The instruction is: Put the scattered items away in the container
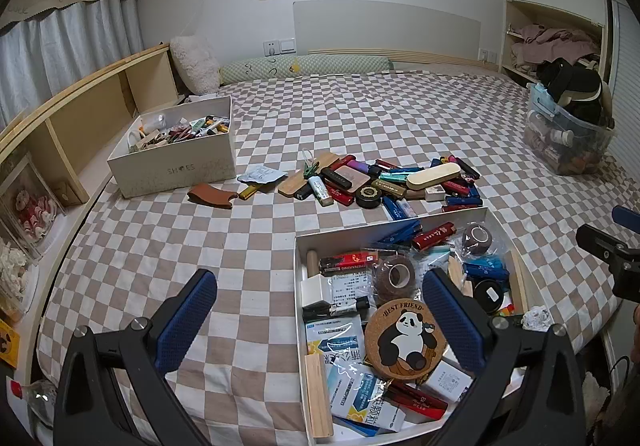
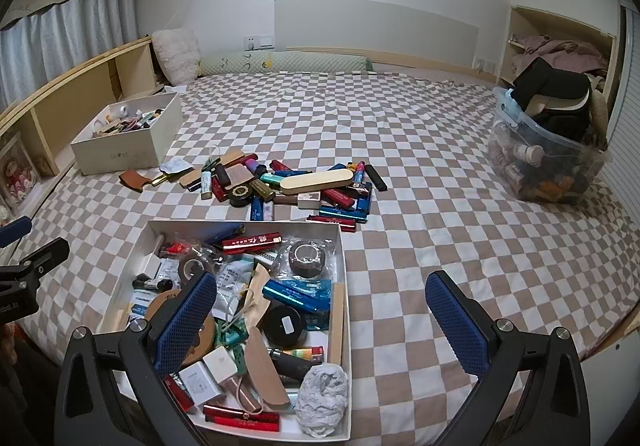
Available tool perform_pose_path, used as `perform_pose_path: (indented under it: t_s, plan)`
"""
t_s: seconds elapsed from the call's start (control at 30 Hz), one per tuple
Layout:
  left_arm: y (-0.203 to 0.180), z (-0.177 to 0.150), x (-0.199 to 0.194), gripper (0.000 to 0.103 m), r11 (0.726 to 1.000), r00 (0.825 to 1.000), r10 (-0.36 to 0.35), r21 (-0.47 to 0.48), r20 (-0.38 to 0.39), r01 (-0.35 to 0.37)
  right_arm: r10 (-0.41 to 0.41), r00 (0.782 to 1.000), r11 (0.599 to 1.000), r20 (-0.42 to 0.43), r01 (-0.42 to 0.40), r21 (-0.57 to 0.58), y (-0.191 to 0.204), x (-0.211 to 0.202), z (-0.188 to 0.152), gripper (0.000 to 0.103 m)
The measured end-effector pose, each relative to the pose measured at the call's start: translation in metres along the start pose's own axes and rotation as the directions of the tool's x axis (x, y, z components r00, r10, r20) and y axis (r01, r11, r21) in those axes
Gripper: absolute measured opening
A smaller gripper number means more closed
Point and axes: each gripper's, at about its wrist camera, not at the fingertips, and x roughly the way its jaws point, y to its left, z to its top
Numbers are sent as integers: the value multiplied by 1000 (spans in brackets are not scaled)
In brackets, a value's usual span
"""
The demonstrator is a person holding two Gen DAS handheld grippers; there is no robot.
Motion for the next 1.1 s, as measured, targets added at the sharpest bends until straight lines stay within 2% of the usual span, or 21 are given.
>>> perform_pose_path:
  t_s: [1.1]
  plan:
    - [-2,-1,0,103,1000,1000,-6,7,-7,6,-8,1000,1000,-9,8,-2,-1,1,-2,103]
